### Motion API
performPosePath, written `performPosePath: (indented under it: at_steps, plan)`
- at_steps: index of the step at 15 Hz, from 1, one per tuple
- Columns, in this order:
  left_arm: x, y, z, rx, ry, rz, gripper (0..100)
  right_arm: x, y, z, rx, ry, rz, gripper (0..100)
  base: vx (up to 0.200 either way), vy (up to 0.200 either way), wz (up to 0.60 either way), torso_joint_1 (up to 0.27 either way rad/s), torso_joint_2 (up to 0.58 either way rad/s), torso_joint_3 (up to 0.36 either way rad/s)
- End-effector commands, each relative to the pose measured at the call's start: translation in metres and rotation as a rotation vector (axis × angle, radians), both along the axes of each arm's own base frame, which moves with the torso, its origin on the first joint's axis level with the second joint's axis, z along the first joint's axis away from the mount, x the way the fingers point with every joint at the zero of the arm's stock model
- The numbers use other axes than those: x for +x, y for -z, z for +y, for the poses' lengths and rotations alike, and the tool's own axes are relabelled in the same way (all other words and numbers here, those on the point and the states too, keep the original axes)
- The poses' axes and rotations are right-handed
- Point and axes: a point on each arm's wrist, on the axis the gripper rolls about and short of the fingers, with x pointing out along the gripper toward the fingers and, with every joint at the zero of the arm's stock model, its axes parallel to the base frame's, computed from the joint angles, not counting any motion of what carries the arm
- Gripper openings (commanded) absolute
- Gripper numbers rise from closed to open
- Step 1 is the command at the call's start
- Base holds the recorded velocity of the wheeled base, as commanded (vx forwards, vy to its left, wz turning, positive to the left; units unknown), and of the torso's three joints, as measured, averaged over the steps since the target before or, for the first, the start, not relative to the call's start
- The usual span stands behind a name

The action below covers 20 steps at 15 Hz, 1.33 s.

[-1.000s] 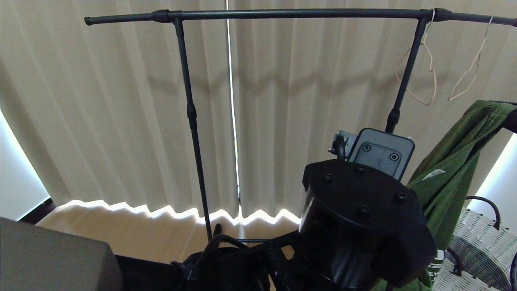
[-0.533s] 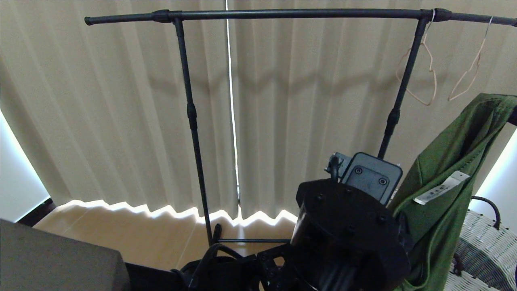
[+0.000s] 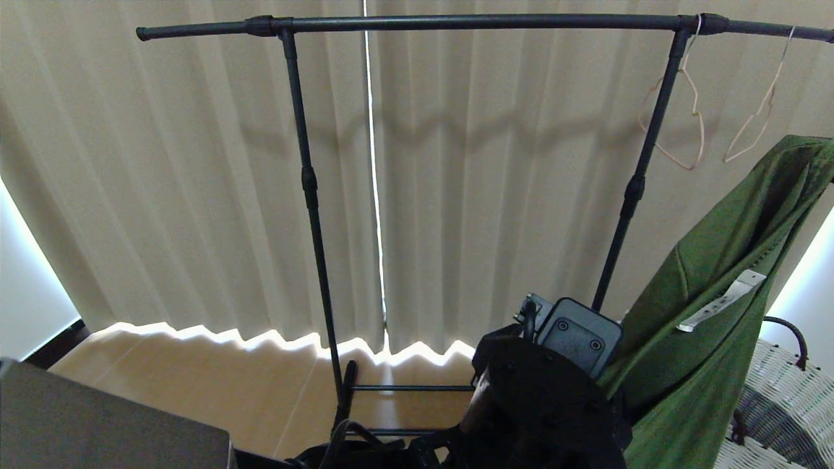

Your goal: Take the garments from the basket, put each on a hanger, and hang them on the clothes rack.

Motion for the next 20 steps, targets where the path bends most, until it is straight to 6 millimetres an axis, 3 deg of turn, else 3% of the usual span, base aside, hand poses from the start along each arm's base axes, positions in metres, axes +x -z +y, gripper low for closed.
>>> performPosePath:
  at_steps: [1,2,3,6,9,11,13,14,16,17,20]
  plan:
    - [-0.003,-0.002,0.006,0.005,0.0,0.0,100,0.0,0.0,0.0,-0.001,0.001,0.0,0,0.0,0.0,0.0,0.0,0.0,0.0]
    - [-0.003,-0.002,0.008,0.008,0.0,0.001,100,0.0,0.0,0.0,-0.001,0.001,0.0,0,0.0,0.0,0.0,0.0,0.0,0.0]
    - [-0.004,0.0,0.011,0.016,0.0,0.004,0,0.0,0.0,0.0,-0.001,0.001,0.0,0,0.0,0.0,0.0,0.0,0.0,0.0]
    - [-0.007,-0.002,0.016,0.018,0.0,0.005,0,0.0,0.0,0.0,-0.001,0.001,0.0,0,0.0,0.0,0.0,0.0,0.0,0.0]
    - [-0.018,-0.011,0.043,0.008,0.014,-0.016,0,0.001,0.003,0.0,-0.006,0.004,0.013,0,0.0,0.0,0.0,0.0,0.0,0.0]
    - [-0.03,-0.048,0.076,-0.033,0.031,-0.086,0,0.003,0.009,0.002,-0.017,-0.004,0.037,0,0.0,0.0,0.0,0.0,0.0,0.0]
    - [-0.024,-0.083,0.121,-0.047,-0.054,-0.104,0,0.008,0.016,0.006,-0.03,-0.014,0.064,0,0.0,0.0,0.0,0.0,0.0,0.0]
    - [-0.021,-0.093,0.145,-0.032,-0.107,-0.095,0,0.011,0.018,0.007,-0.035,-0.017,0.076,0,0.0,0.0,0.0,0.0,0.0,0.0]
    - [-0.014,-0.104,0.17,-0.032,-0.152,-0.089,0,0.019,0.021,0.011,-0.043,-0.02,0.096,0,0.0,0.0,0.0,0.0,0.0,0.0]
    - [-0.002,-0.112,0.195,-0.035,-0.179,-0.078,0,0.029,0.021,0.016,-0.045,-0.022,0.109,0,0.0,0.0,0.0,0.0,0.0,0.0]
    - [0.016,-0.138,0.218,-0.094,-0.177,-0.104,0,0.056,0.014,0.029,-0.015,-0.02,0.042,0,0.0,0.0,0.0,0.0,0.0,0.0]
